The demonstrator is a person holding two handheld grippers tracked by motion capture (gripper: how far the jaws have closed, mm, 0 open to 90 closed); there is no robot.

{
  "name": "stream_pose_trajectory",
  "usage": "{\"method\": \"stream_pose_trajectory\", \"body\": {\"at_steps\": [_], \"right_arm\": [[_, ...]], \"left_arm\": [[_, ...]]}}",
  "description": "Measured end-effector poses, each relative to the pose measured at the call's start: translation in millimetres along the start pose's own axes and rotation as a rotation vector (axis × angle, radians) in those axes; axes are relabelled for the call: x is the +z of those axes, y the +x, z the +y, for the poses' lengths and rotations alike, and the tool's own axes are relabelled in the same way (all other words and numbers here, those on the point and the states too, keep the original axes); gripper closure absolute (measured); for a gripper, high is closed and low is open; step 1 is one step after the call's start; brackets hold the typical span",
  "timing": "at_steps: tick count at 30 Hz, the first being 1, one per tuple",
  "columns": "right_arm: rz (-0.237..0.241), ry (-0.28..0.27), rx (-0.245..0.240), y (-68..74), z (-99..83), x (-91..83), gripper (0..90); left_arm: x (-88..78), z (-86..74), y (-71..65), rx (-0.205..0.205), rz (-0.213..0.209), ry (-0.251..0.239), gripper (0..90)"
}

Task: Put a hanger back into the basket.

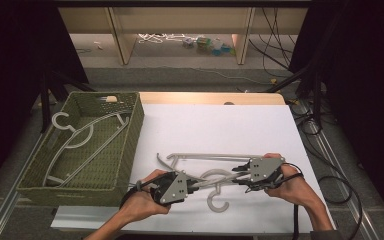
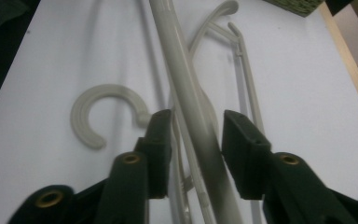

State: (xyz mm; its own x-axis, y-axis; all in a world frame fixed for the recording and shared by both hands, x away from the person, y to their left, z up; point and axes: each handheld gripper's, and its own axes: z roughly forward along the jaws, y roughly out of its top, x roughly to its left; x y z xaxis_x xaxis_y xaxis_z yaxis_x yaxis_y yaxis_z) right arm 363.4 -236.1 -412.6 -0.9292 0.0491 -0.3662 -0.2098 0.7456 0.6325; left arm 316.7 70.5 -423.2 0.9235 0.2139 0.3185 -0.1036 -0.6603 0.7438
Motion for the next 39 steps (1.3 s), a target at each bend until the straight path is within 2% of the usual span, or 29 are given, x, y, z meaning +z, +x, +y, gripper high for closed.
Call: {"method": "stream_pose_trajectory", "body": {"at_steps": [1, 2, 3, 5, 6, 7, 8, 9, 11, 12, 13, 14, 15, 16, 17, 19, 20, 21, 23, 24, 25, 28, 29, 30, 32, 33, 35, 36, 39], "right_arm": [[-0.007, -0.009, 0.021, 0.1, 0.7, -0.7, 58.1], [-0.007, -0.009, 0.021, 0.1, 0.7, -0.7, 58.1], [-0.022, -0.025, 0.062, 0.1, 2.3, -1.9, 52.3], [-0.04, -0.041, 0.098, 0.5, 4.4, -3.6, 47.6], [-0.06, -0.054, 0.132, 0.6, 6.4, -5.3, 44.5], [-0.06, -0.054, 0.132, 0.6, 6.4, -5.3, 44.5], [-0.075, -0.069, 0.16, 0.5, 8.1, -7.0, 41.4], [-0.121, -0.11, 0.212, -0.8, 11.1, -11.7, 37.3], [-0.151, -0.158, 0.257, -1.0, 13.3, -16.0, 34.6], [-0.151, -0.158, 0.257, -1.0, 13.3, -16.0, 34.6], [-0.178, -0.212, 0.309, -0.1, 14.7, -19.9, 32.9], [-0.178, -0.212, 0.309, -0.1, 14.7, -19.9, 32.9], [-0.21, -0.227, 0.329, 1.9, 14.7, -21.9, 30.9], [-0.21, -0.227, 0.329, 1.9, 14.7, -21.9, 30.9], [-0.229, -0.238, 0.354, 4.6, 13.9, -23.0, 30.2], [-0.239, -0.238, 0.365, 5.8, 13.6, -23.3, 29.3], [-0.271, -0.249, 0.387, 9.5, 13.5, -22.7, 27.9], [-0.271, -0.249, 0.387, 9.5, 13.5, -22.7, 27.9], [-0.294, -0.269, 0.411, 16.2, 14.6, -21.0, 27.2], [-0.294, -0.269, 0.411, 16.2, 14.6, -21.0, 27.2], [-0.306, -0.283, 0.421, 22.2, 15.8, -18.4, 26.8], [-0.301, -0.285, 0.415, 27.8, 16.2, -16.3, 25.9], [-0.293, -0.282, 0.413, 33.6, 14.3, -13.4, 25.9], [-0.293, -0.282, 0.413, 33.6, 14.3, -13.4, 25.9], [-0.283, -0.279, 0.421, 37.6, 9.5, -10.5, 25.9], [-0.283, -0.279, 0.421, 37.6, 9.5, -10.5, 25.9], [-0.274, -0.267, 0.446, 41.5, 3.8, -8.3, 25.6], [-0.274, -0.267, 0.446, 41.5, 3.8, -8.3, 25.6], [-0.269, -0.268, 0.443, 45.5, 2.0, -6.0, 25.6]], "left_arm": [[-3.7, -0.9, 4.4, -0.075, -0.013, -0.003, 79.3], [-3.7, -0.9, 4.4, -0.075, -0.013, -0.003, 79.3], [-5.3, -1.1, 5.9, -0.111, -0.016, -0.016, 79.3], [-10.0, -2.4, 11.0, -0.203, -0.029, -0.035, 79.3], [-10.0, -2.4, 11.0, -0.203, -0.029, -0.035, 79.3], [-11.1, -3.3, 12.6, -0.234, -0.029, -0.044, 79.3], [-12.2, -4.6, 14.7, -0.264, -0.035, -0.051, 79.3], [-14.2, -8.3, 18.9, -0.322, -0.042, -0.06, 79.3], [-15.6, -12.0, 22.9, -0.369, -0.047, -0.076, 79.3], [-15.6, -12.0, 22.9, -0.369, -0.047, -0.076, 79.3], [-18.8, -15.4, 26.8, -0.418, -0.043, -0.082, 79.3], [-18.8, -15.4, 26.8, -0.418, -0.043, -0.082, 79.3], [-21.7, -19.2, 30.7, -0.463, -0.047, -0.104, 79.4], [-21.7, -19.2, 30.7, -0.463, -0.047, -0.104, 79.3], [-26.9, -21.5, 34.3, -0.504, -0.047, -0.108, 79.3], [-29.7, -23.2, 36.3, -0.522, -0.053, -0.121, 79.4], [-36.9, -25.5, 39.6, -0.57, -0.049, -0.144, 79.3], [-36.9, -25.5, 39.6, -0.57, -0.049, -0.144, 79.4], [-48.9, -29.7, 44.4, -0.633, -0.045, -0.195, 79.4], [-48.9, -29.7, 44.4, -0.633, -0.045, -0.195, 79.4], [-58.4, -32.8, 46.8, -0.674, -0.039, -0.223, 79.4], [-68.4, -35.1, 48.4, -0.697, -0.033, -0.247, 79.4], [-79.3, -36.3, 48.3, -0.731, -0.03, -0.273, 79.4], [-79.3, -36.3, 48.3, -0.731, -0.03, -0.273, 79.4], [-95.5, -35.2, 48.1, -0.755, -0.021, -0.293, 79.4], [-95.5, -35.2, 48.1, -0.755, -0.021, -0.293, 79.4], [-111.3, -31.2, 49.1, -0.76, -0.011, -0.308, 79.4], [-111.3, -31.2, 49.1, -0.76, -0.011, -0.308, 79.4], [-128.7, -26.8, 51.8, -0.759, -0.002, -0.3, 79.4]]}}
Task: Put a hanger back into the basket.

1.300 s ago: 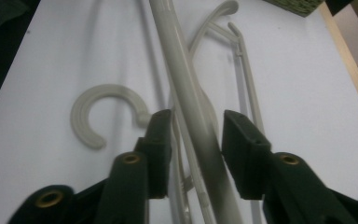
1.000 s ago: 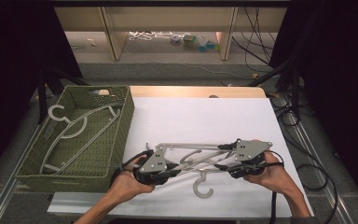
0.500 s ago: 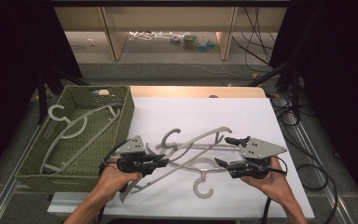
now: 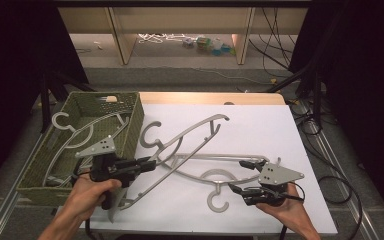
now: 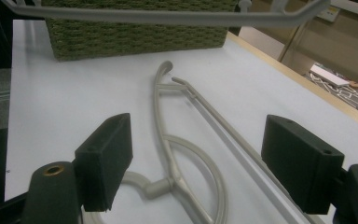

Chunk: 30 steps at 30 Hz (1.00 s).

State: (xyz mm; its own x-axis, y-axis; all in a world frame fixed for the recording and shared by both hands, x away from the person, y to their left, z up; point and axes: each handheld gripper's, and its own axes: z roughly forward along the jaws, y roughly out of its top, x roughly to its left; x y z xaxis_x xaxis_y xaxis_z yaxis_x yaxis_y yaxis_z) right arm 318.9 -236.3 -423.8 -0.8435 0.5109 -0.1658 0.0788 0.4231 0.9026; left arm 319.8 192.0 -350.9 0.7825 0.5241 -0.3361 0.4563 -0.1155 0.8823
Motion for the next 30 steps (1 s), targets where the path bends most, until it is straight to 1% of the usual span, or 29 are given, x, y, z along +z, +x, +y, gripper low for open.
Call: {"method": "stream_pose_trajectory", "body": {"at_steps": [2, 3, 4, 5, 6, 7, 8, 9, 11, 12, 13, 14, 15, 16, 17, 18, 20, 21, 22, 23, 24, 27, 28, 29, 30], "right_arm": [[0.0, 0.002, 0.0, 0.6, -0.3, -0.1, 25.6], [0.0, 0.002, 0.0, 0.6, -0.3, -0.1, 25.6], [-0.003, 0.001, -0.005, 0.7, -0.4, -0.1, 25.6], [0.001, -0.002, 0.003, 1.2, -0.4, -0.1, 25.6], [0.001, -0.001, -0.002, 1.7, -1.0, 0.3, 25.6], [0.001, -0.001, -0.002, 1.7, -1.0, 0.3, 25.6], [0.014, 0.007, -0.004, 1.9, -1.8, -0.1, 25.6], [0.014, 0.007, -0.004, 1.9, -1.8, -0.1, 25.6], [0.007, -0.002, 0.005, 3.6, -3.0, 1.4, 25.6], [0.013, 0.003, 0.004, 4.5, -3.9, 1.4, 25.6], [0.013, 0.003, 0.004, 4.5, -3.9, 1.4, 25.6], [0.017, 0.008, 0.004, 5.7, -4.9, 1.4, 25.6], [0.017, 0.008, 0.004, 5.7, -4.9, 1.4, 25.6], [0.024, 0.016, 0.005, 5.9, -5.4, 0.6, 25.6], [0.025, 0.017, 0.005, 6.2, -5.7, 0.6, 25.6], [0.024, 0.016, 0.006, 6.3, -5.9, 0.6, 25.5], [0.023, 0.016, 0.007, 6.4, -6.4, 0.7, 25.2], [0.022, 0.007, 0.009, 7.0, -6.7, 1.4, 25.2], [0.023, 0.005, 0.01, 7.2, -6.8, 1.6, 24.9], [0.028, 0.008, 0.004, 6.9, -7.2, 1.8, 24.4], [0.028, 0.008, 0.004, 6.9, -7.2, 1.8, 24.4], [0.023, 0.008, 0.022, 7.7, -8.2, 4.3, 21.2], [0.026, 0.009, 0.02, 8.0, -8.4, 4.5, 20.9], [0.026, 0.009, 0.02, 8.0, -8.4, 4.5, 20.9], [0.028, 0.009, 0.017, 8.2, -8.3, 4.6, 20.1]], "left_arm": [[-9.7, 6.7, -0.2, -0.001, 0.012, 0.0, 79.4], [-9.7, 6.7, -0.2, -0.001, 0.012, 0.0, 79.4], [-14.2, 9.5, 0.2, -0.006, 0.022, -0.004, 79.4], [-18.2, 12.3, 1.0, 0.001, 0.028, -0.013, 79.4], [-26.1, 17.1, 2.8, -0.004, 0.052, -0.021, 79.4], [-26.1, 17.1, 2.8, -0.004, 0.052, -0.021, 79.4], [-31.8, 20.3, 5.3, 0.003, 0.059, -0.027, 79.4], [-35.9, 22.7, 6.9, 0.0, 0.068, -0.032, 79.4], [-46.0, 28.3, 11.1, -0.014, 0.071, -0.037, 79.5], [-54.9, 33.3, 13.8, -0.014, 0.085, -0.05, 79.4], [-54.9, 33.3, 13.8, -0.014, 0.085, -0.05, 79.5], [-65.9, 39.6, 17.9, -0.02, 0.108, -0.073, 79.5], [-65.9, 39.6, 17.9, -0.02, 0.108, -0.073, 79.4], [-75.7, 45.1, 23.0, -0.022, 0.129, -0.083, 79.5], [-75.7, 45.1, 23.0, -0.022, 0.129, -0.083, 79.5], [-84.8, 49.9, 29.6, -0.027, 0.162, -0.092, 79.5], [-93.0, 53.2, 37.5, -0.041, 0.192, -0.103, 79.5], [-96.7, 54.2, 41.8, -0.048, 0.206, -0.11, 79.4], [-96.7, 54.2, 41.8, -0.048, 0.206, -0.11, 79.5], [-101.9, 55.0, 48.1, -0.059, 0.225, -0.112, 79.5], [-101.9, 55.0, 48.1, -0.059, 0.225, -0.112, 79.4], [-108.4, 55.2, 59.4, -0.077, 0.259, -0.115, 79.4], [-111.5, 54.6, 67.1, -0.085, 0.274, -0.114, 79.5], [-111.5, 54.6, 67.1, -0.085, 0.274, -0.114, 79.4], [-112.6, 54.2, 70.7, -0.091, 0.281, -0.116, 79.4]]}}
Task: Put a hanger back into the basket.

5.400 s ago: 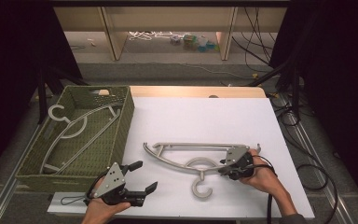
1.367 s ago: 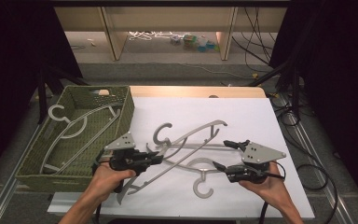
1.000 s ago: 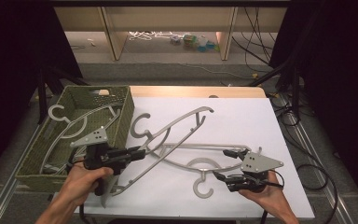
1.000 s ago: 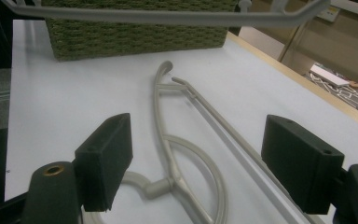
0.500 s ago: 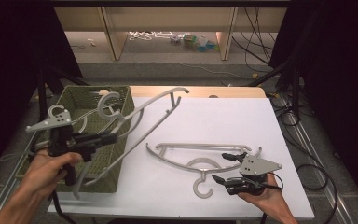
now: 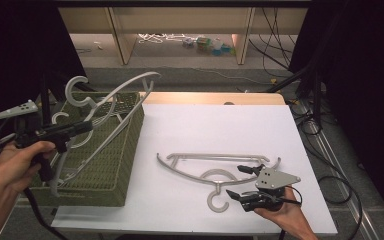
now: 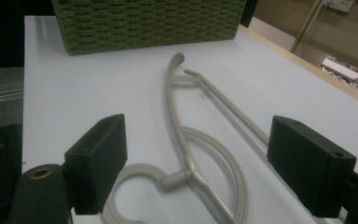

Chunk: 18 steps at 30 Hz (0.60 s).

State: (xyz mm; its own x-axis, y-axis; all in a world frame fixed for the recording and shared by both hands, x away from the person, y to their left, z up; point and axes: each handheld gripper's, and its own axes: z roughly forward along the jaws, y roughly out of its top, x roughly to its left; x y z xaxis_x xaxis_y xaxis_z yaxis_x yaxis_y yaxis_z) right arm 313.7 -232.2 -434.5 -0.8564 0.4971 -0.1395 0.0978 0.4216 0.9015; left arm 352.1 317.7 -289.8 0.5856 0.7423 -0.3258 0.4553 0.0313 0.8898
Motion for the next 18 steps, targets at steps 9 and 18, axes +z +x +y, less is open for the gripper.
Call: {"method": "stream_pose_trajectory", "body": {"at_steps": [9, 18], "right_arm": [[-0.004, -0.006, 0.011, -1.0, -0.1, -1.0, 18.5], [0.0, -0.003, 0.008, 0.1, -0.3, 0.1, 19.0]], "left_arm": [[0.0, -2.7, 30.0, 0.005, 0.04, 0.051, 79.4], [-4.5, 0.7, 54.1, 0.005, 0.063, 0.092, 79.4]]}}
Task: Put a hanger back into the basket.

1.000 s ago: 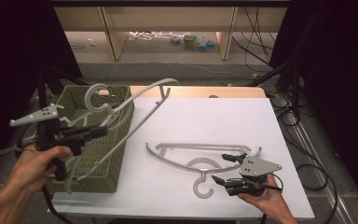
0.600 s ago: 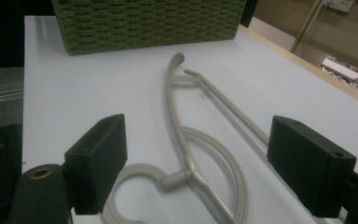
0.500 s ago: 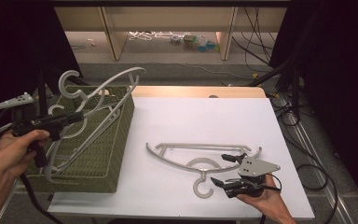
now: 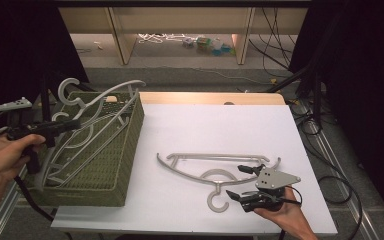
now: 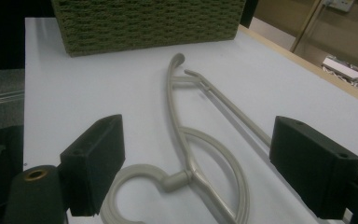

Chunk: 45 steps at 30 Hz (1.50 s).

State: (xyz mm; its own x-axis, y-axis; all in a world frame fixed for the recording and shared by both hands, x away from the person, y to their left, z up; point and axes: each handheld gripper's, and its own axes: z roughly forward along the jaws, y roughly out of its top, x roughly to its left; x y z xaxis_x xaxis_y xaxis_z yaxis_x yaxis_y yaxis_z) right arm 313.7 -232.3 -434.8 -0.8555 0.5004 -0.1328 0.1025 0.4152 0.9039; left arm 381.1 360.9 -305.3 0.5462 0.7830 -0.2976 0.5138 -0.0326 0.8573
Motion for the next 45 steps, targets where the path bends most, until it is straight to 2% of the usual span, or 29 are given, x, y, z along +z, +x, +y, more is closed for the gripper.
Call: {"method": "stream_pose_trajectory", "body": {"at_steps": [1, 3, 6, 10, 17, 23, 28, 31, 33, 38, 45], "right_arm": [[0.001, 0.001, -0.001, 0.0, -0.1, 0.0, 19.1], [0.001, 0.001, 0.0, -0.1, -0.2, 0.0, 19.2], [0.009, 0.011, 0.001, -0.8, -0.2, -0.5, 19.2], [0.014, 0.016, -0.008, -0.9, -0.4, -0.3, 19.5], [0.012, 0.013, -0.002, -0.9, -0.4, -0.5, 19.5], [0.008, 0.004, -0.007, -0.4, -0.3, -0.1, 19.6], [0.016, 0.016, -0.012, -1.3, -0.5, -0.7, 19.7], [0.019, 0.015, -0.013, -1.1, -0.2, -1.0, 19.6], [0.02, 0.017, -0.014, -1.2, -0.2, -1.0, 19.7], [0.022, 0.018, -0.009, -0.4, -0.4, -0.9, 19.7], [0.017, 0.011, -0.006, -0.2, -1.1, -0.1, 19.6]], "left_arm": [[-1.4, 1.2, 5.6, -0.004, -0.004, 0.006, 79.4], [-2.0, 1.5, 8.1, -0.003, -0.004, 0.01, 79.4], [-1.6, 1.7, 17.4, 0.011, 0.02, 0.024, 79.4], [0.1, 1.0, 26.2, 0.012, 0.024, 0.028, 79.4], [3.2, -2.0, 36.1, 0.018, 0.015, 0.043, 79.4], [7.5, -9.8, 47.5, 0.006, 0.026, 0.076, 79.4], [10.2, -13.7, 53.4, 0.007, 0.029, 0.088, 79.4], [13.8, -15.9, 53.5, 0.014, 0.013, 0.098, 79.3], [19.0, -16.7, 53.1, 0.033, 0.037, 0.132, 79.3], [27.7, -20.3, 53.9, 0.041, 0.047, 0.165, 79.3], [40.1, -31.3, 58.7, 0.019, 0.059, 0.198, 79.3]]}}
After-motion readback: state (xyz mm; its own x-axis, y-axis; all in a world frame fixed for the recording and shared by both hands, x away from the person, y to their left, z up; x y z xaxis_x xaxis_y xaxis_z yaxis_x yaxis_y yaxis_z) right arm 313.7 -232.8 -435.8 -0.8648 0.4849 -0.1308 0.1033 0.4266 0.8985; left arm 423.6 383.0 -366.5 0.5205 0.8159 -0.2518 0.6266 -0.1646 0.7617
